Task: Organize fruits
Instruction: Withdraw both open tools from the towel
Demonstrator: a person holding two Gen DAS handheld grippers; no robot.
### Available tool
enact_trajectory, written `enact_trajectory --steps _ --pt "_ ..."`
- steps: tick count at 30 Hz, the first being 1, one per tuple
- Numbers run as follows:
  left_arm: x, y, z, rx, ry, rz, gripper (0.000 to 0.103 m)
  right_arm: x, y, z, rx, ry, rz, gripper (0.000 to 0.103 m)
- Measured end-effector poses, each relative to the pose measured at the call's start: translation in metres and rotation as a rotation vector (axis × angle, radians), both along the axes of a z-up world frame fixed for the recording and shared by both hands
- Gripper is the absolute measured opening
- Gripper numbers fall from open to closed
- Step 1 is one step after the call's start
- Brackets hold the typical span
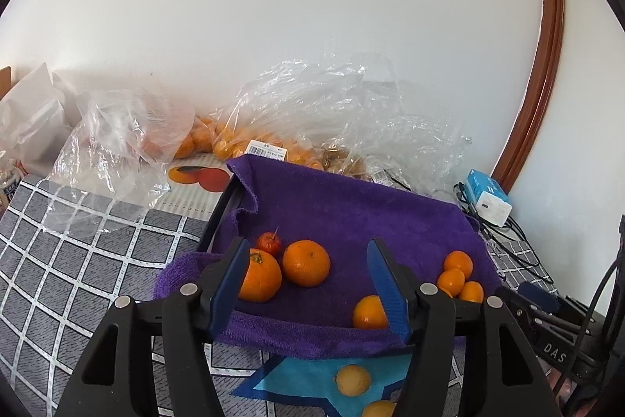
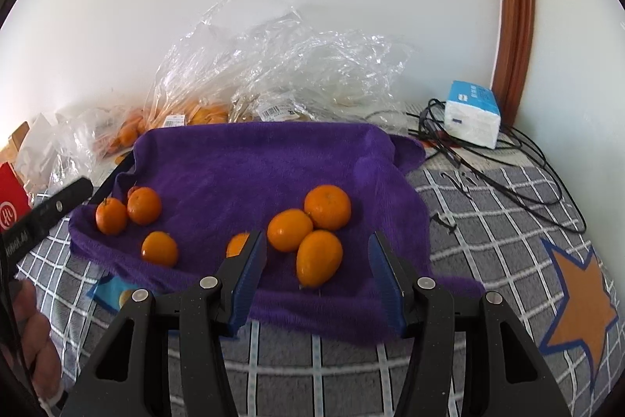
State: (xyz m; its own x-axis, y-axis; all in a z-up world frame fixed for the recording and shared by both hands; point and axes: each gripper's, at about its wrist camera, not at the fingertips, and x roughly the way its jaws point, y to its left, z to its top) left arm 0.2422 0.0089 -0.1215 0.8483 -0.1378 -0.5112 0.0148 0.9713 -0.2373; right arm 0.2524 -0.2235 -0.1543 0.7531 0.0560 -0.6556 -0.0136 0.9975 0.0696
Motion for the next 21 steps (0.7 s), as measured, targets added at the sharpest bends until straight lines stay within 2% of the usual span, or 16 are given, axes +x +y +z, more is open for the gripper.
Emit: enact_trajectory --steps 4,9,11,16,21 --pt "-0.006 0.003 0.011 0.033 -0.013 0.003 0.063 -0.021 -0.004 -0.001 0.020 0.026 -0.019 0.054" --pt "-0.031 0.017 0.016 0.069 -0.009 -0.021 0.063 -0.045 0.007 0.001 -0.038 0.017 -0.019 0.054" --pt "-0.046 0.024 0.014 0.105 -0.001 -0.019 0.063 -0.051 0.015 0.001 -0.052 0.010 -0.013 0.054" --pt "-0.072 0.047 -0.003 0.177 0.060 0.028 0.064 -0.059 0.036 -0.008 -0.004 0.059 0.032 0.054" --pt "-0.083 0.073 -0.025 0.198 0.137 0.085 0.064 -0.066 0.062 -0.017 0.027 0.087 0.102 0.059"
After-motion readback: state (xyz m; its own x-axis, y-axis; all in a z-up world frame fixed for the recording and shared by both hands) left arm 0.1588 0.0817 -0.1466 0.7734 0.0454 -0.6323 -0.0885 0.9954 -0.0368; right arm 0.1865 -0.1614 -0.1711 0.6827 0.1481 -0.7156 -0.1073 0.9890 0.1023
